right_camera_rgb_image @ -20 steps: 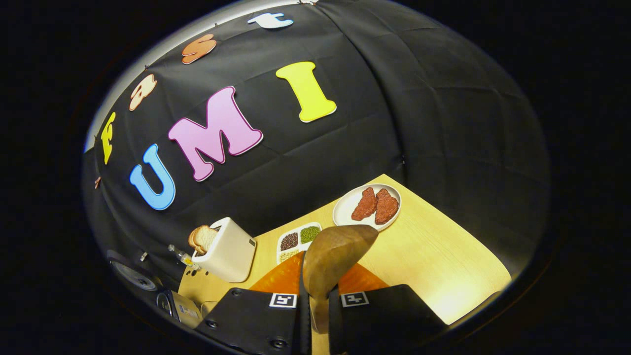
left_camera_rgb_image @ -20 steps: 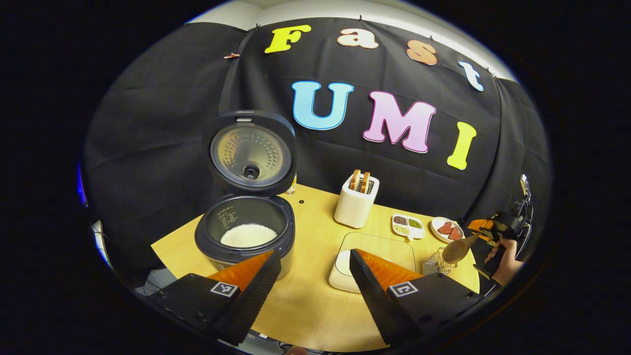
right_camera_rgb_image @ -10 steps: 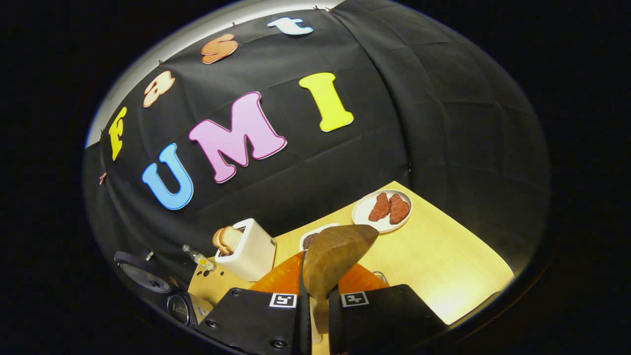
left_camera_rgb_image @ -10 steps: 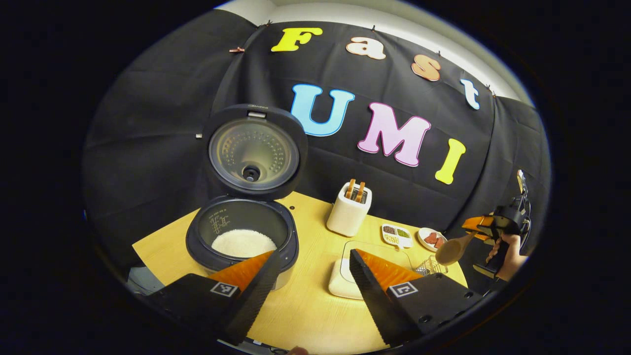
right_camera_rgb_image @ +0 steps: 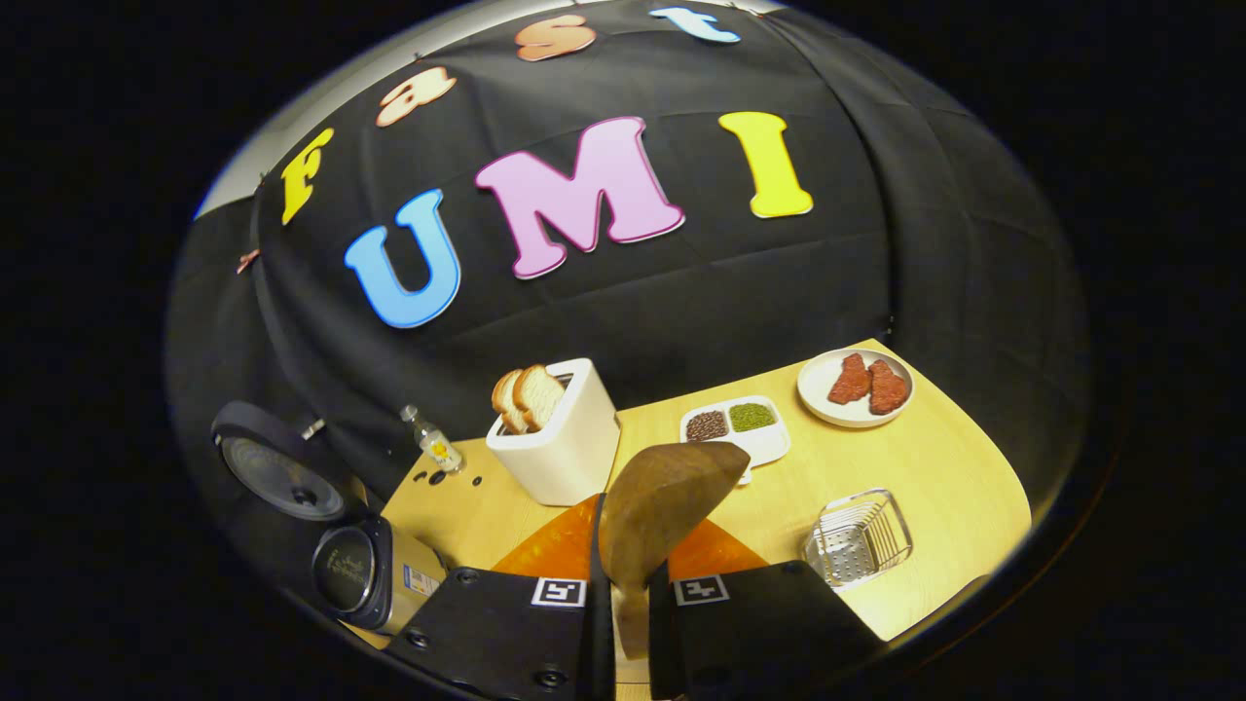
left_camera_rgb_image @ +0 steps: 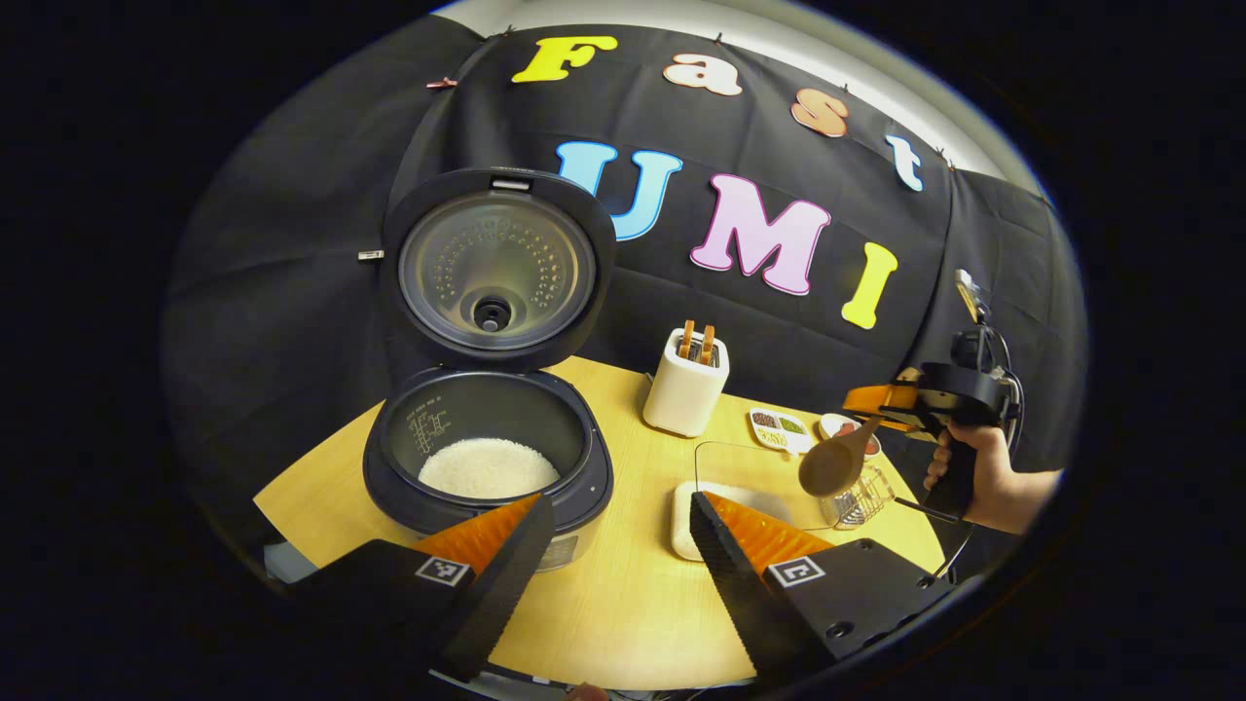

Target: Close the left gripper, press the button to open the rice cooker; take a wooden spoon from the chopstick holder with the right hand, scoop a spoonful of rice and pour it into the rice cooker, then put the wooden spoon back into the chopstick holder.

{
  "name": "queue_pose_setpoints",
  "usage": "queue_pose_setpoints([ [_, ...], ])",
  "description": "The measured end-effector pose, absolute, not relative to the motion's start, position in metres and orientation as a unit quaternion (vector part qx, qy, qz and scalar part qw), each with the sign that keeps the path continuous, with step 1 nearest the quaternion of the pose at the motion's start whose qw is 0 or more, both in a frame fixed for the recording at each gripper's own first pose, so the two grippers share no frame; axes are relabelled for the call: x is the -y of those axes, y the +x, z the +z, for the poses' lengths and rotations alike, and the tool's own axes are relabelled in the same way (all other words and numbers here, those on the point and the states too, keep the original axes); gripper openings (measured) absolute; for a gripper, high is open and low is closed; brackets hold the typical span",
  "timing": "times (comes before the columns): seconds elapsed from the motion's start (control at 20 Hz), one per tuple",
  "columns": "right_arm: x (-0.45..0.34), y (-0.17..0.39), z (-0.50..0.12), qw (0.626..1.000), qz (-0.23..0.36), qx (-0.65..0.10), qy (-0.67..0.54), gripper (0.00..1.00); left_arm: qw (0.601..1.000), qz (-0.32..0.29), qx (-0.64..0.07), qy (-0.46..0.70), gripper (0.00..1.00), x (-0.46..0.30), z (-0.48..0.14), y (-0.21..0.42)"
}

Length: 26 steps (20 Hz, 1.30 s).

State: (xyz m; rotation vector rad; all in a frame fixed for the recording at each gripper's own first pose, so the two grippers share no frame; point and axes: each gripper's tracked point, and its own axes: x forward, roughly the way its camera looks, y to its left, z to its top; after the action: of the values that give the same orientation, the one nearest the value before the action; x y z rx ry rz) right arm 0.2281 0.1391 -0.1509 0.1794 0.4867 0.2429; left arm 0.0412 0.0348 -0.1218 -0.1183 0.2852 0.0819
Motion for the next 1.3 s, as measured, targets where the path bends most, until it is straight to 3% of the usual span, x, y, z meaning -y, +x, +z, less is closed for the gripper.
queue_pose_setpoints([
  [0.3,-0.153,0.231,-0.205,0.961,0.12,-0.247,0.027,0.18,0.984,0.036,-0.162,-0.06,0.95,-0.052,-0.148,0.045],
  [0.8,-0.142,0.231,-0.243,0.962,0.053,-0.258,0.067,0.18,0.977,0.036,-0.18,-0.112,0.93,-0.08,-0.168,0.046],
  [1.0,-0.169,0.219,-0.253,0.955,0.066,-0.278,0.083,0.18,0.977,0.033,-0.174,-0.115,0.95,-0.079,-0.166,0.042],
  [1.05,-0.175,0.217,-0.253,0.954,0.068,-0.28,0.085,0.14,0.978,0.033,-0.173,-0.113,0.95,-0.079,-0.165,0.04],
  [1.1,-0.18,0.215,-0.253,0.952,0.072,-0.283,0.087,0.18,0.978,0.03,-0.171,-0.113,0.95,-0.079,-0.164,0.038],
  [1.3,-0.2,0.209,-0.258,0.941,0.08,-0.307,0.115,0.18,0.98,0.014,-0.159,-0.118,0.95,-0.071,-0.154,0.03],
])
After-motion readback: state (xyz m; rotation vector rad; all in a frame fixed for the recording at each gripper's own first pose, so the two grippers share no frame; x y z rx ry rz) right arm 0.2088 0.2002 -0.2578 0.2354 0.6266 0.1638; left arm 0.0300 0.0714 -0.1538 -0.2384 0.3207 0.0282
